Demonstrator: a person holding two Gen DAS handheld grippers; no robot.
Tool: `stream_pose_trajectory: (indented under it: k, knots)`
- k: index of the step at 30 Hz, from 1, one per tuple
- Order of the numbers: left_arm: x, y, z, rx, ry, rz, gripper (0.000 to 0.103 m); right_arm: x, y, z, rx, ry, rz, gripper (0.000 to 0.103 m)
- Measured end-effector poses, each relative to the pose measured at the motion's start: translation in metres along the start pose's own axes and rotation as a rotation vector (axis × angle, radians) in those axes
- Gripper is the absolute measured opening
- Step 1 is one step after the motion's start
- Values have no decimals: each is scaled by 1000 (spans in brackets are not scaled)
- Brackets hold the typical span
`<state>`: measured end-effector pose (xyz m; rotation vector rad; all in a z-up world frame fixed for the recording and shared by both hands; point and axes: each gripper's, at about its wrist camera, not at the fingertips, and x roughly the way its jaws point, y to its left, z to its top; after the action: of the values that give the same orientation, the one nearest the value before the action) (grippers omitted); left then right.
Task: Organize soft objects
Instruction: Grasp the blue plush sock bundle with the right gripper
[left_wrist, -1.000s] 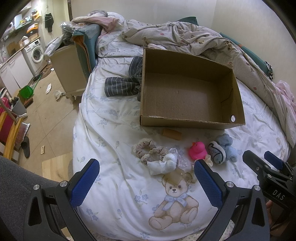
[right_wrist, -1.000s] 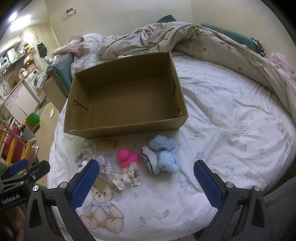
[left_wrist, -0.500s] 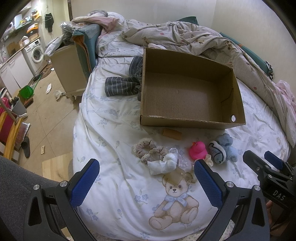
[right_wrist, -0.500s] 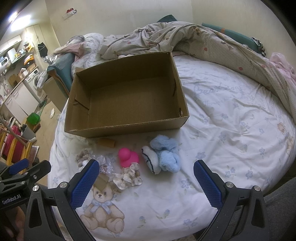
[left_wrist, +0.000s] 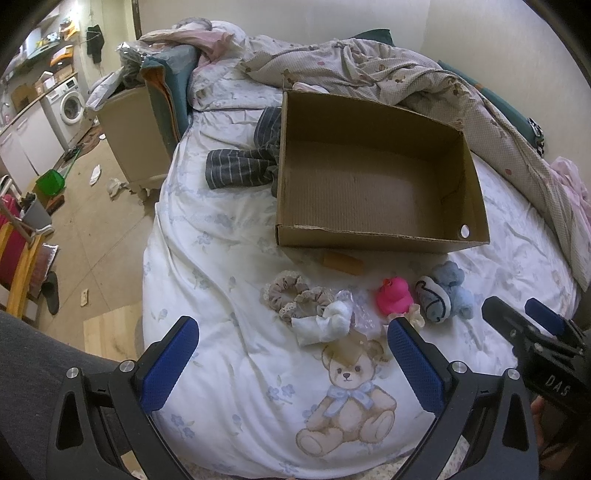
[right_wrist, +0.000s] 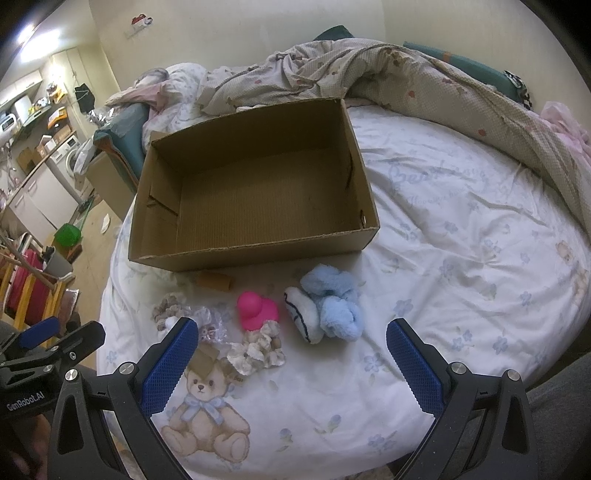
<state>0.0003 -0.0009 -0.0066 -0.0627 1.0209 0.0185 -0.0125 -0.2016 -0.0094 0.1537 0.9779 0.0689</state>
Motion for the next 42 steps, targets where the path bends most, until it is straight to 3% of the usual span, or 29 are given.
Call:
stream_pose_trajectory:
  k: [2, 7, 14, 22, 28, 30, 33, 34, 36, 39, 42]
  knots:
    - [1, 1, 0, -4, 3, 5, 102, 2, -2, 6, -5, 27, -3, 103]
    - [4, 3, 1, -18, 21, 14, 102, 11, -20, 35, 65, 129, 100, 103]
    - [10, 12, 2, -60, 52, 33, 102, 66, -52, 49, 195, 357, 136, 103]
    - [25, 26, 1, -90, 116, 80, 102, 126, -26, 25, -3, 449, -18, 103]
    - [36, 29, -2, -74, 158, 111, 102, 143, -10, 20, -64, 458, -17, 102]
    - [39, 29, -3, -71, 167, 115, 102, 148, -5, 19, -79, 465, -4, 92]
    - [44, 30, -5, -63, 179, 134, 102, 158, 0, 19, -132, 459, -52, 88]
    - [45, 29, -5, -58, 182, 135, 102, 160, 1, 19, -135, 465, -45, 81]
    - [47, 28, -5, -44, 191, 142, 102, 162, -1, 19, -108, 473, -12, 55]
    - [49, 28, -5, -35, 194, 145, 102, 154, -12, 30, -80, 457, 14, 47]
    - [50, 30, -3, -44, 203, 144, 102, 140, -18, 36, -30, 424, 55, 45]
